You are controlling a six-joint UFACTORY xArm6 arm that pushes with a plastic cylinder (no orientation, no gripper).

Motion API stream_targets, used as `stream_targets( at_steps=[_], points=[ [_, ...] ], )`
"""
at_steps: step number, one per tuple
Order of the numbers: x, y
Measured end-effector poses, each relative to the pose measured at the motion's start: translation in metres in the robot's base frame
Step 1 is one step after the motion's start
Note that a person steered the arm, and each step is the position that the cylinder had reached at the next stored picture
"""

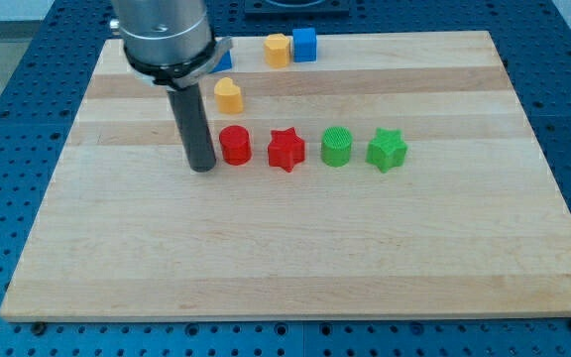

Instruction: Move the red circle slightly to the left center of the board

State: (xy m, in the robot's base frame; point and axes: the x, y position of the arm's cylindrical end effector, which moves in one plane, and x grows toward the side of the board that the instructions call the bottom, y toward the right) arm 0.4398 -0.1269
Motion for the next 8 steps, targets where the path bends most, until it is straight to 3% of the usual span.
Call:
stream_targets(
  at_steps=[1,3,7,8],
  points=[
    [-0.010,-0.024],
    [-0.086,-0.034],
    [-0.097,0.104],
    [-0.094,0.112]
  ],
)
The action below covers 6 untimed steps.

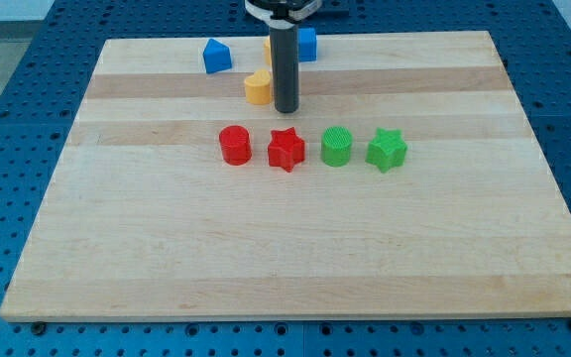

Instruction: Move the red circle slightly to the left center of the board

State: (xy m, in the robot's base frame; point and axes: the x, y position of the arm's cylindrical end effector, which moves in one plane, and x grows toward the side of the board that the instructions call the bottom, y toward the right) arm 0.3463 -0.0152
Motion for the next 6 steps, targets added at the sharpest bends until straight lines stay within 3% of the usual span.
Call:
stream_targets(
  at_steps=[4,6],
  points=[
    [0.011,-0.054],
    [0.040,-0.055]
  ],
)
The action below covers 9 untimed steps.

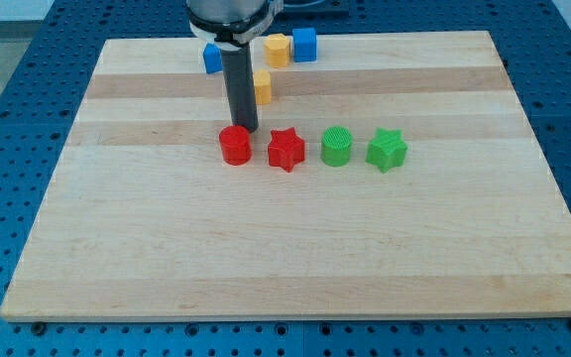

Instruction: Move the red circle slightly to the left center of the board

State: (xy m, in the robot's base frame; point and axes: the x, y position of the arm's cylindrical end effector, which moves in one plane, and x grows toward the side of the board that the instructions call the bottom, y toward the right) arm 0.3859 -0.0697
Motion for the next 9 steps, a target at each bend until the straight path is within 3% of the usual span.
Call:
stream_targets(
  at_steps=[6,9],
  points=[
    [0.022,0.027],
    [0.038,-0.006]
  ],
)
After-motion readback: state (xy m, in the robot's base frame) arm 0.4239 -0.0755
